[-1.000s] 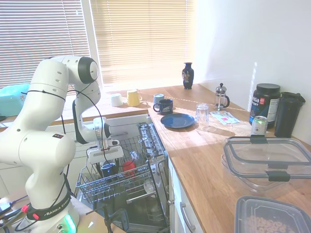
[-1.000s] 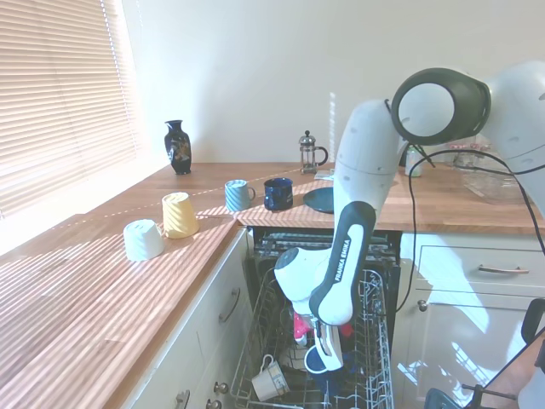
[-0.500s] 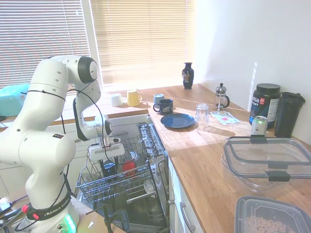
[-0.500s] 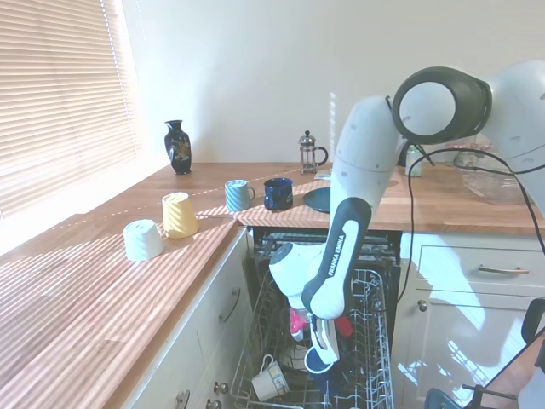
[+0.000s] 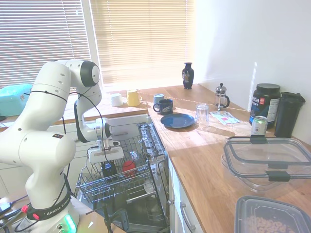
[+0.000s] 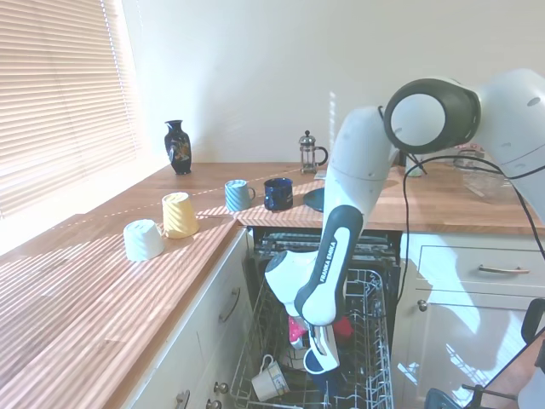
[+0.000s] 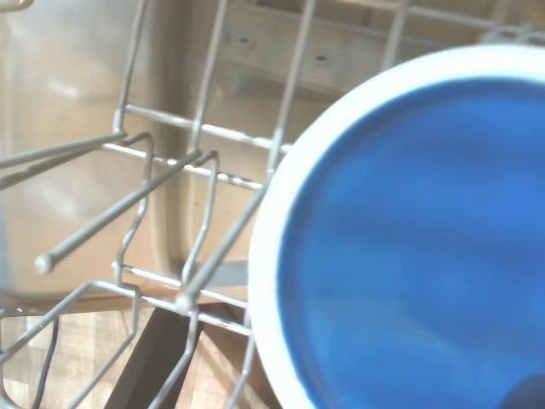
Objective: Move the blue mug from the dishwasher to the table
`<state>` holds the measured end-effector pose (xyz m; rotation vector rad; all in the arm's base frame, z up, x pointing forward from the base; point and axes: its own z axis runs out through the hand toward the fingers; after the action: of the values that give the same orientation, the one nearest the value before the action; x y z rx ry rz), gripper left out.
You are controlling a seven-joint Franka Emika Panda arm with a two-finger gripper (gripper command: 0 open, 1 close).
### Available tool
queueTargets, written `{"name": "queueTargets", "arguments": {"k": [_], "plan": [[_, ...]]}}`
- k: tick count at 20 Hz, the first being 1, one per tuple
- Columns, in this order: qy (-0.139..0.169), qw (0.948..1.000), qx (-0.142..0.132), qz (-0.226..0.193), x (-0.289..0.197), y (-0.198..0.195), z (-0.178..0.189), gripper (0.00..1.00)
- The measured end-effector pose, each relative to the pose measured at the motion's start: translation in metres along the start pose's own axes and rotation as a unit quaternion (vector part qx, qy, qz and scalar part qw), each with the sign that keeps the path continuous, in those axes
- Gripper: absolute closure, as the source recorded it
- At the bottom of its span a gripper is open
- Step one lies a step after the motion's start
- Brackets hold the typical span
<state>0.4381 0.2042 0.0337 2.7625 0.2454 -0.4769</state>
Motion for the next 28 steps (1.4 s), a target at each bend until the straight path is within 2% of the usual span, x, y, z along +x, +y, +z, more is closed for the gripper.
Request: {"name": "queueTargets", "arguments": {"k": [8,17,22,28], "plan": [[0.001,1.0,0.006,0.006,0.002,0.001,0.004,1.0],[0.005,0.9992,0.024,0.032,0.004,0.005,0.0,1.0],[0.016,0.9981,0.036,0.048,-0.001,0.013,-0.02,1.0],[0.046,0.9945,0.058,0.074,-0.019,0.041,-0.065,1.0]]}}
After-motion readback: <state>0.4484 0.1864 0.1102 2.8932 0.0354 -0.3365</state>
